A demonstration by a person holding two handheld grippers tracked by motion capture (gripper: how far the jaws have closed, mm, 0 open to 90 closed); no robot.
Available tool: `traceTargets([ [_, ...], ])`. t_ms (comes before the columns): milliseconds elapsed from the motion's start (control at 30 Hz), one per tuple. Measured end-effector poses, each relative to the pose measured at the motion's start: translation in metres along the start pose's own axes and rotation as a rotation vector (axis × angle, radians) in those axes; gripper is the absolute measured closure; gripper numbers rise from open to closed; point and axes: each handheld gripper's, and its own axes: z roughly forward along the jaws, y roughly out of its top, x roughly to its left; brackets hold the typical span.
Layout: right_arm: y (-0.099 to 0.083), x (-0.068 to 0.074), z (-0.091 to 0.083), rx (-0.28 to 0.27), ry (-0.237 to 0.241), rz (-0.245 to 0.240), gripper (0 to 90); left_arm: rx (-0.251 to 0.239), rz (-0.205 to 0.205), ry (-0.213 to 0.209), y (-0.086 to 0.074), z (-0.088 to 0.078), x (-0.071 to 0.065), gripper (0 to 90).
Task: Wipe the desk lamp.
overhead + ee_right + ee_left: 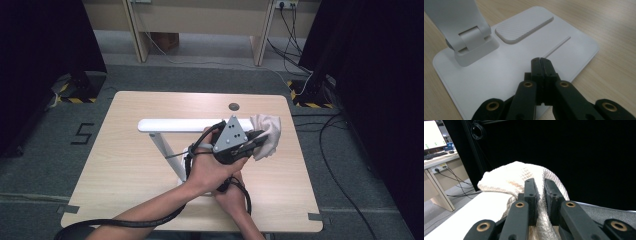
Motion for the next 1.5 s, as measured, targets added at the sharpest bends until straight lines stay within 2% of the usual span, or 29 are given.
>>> traceTargets([
  [400,0.0,0.001,0.0,0.002,-0.005,-0.006,90.0,-0.019,-0.016,0.035,-0.009,-0.009,-0.004,82.0],
  [767,0.0,0.001,0.0,0.002,-0.01,-0.018,90.0,-0.002,-0.042,0.06,-0.019,-0.013,0.0,82.1],
  [1100,0.0,0.002,0.0,0.009,-0.012,-0.017,90.0,-0.03,-0.067,0.096,-0.025,-0.025,0.001,82.4],
  [1500,0.0,0.003,0.0,0.006,-0.013,-0.016,90.0,-0.053,-0.139,0.157,-0.041,-0.038,0.009,82.5],
])
